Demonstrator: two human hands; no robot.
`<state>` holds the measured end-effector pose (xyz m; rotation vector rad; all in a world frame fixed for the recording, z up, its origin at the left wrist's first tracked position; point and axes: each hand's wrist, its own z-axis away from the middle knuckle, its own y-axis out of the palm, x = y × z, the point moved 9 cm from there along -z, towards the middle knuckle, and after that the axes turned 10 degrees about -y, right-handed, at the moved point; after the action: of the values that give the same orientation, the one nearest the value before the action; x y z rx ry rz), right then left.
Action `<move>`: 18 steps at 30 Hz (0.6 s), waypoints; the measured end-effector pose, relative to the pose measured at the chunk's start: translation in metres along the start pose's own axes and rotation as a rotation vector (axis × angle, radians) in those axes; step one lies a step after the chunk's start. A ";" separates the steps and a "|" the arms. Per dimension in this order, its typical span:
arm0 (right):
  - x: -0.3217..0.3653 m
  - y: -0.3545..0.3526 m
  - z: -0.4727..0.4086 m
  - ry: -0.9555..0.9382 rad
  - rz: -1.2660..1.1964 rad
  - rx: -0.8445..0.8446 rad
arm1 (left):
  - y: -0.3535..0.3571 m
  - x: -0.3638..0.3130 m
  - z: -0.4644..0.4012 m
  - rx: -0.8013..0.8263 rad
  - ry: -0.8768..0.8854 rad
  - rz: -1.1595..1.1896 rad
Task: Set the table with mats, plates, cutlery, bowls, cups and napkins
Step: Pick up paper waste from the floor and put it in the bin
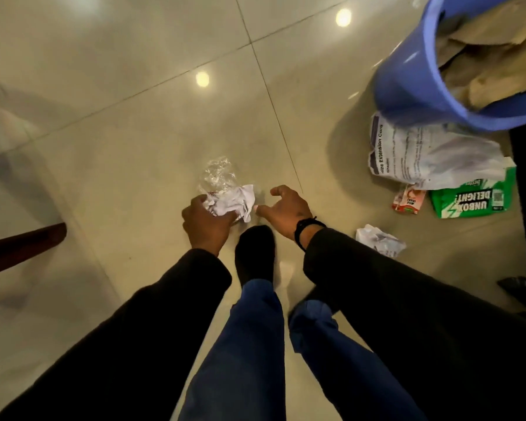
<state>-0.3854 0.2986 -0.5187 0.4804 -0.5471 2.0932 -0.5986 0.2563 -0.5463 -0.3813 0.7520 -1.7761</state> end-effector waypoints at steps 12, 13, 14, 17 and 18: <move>-0.026 0.046 -0.074 0.030 -0.112 0.100 | 0.056 0.010 -0.050 0.188 -0.081 0.277; -0.027 0.041 -0.072 0.027 -0.124 0.064 | 0.060 0.003 -0.044 0.230 -0.076 0.272; -0.029 0.032 -0.068 0.016 -0.134 0.023 | 0.064 -0.004 -0.036 0.264 -0.067 0.255; -0.040 0.003 -0.050 0.030 -0.185 -0.044 | 0.076 -0.025 -0.011 0.364 -0.023 0.226; -0.047 -0.005 -0.044 0.043 -0.203 -0.068 | 0.081 -0.032 -0.002 0.401 0.000 0.211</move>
<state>-0.3619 0.2938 -0.5791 0.4326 -0.5210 1.8806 -0.5301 0.2717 -0.5973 -0.0310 0.4031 -1.6755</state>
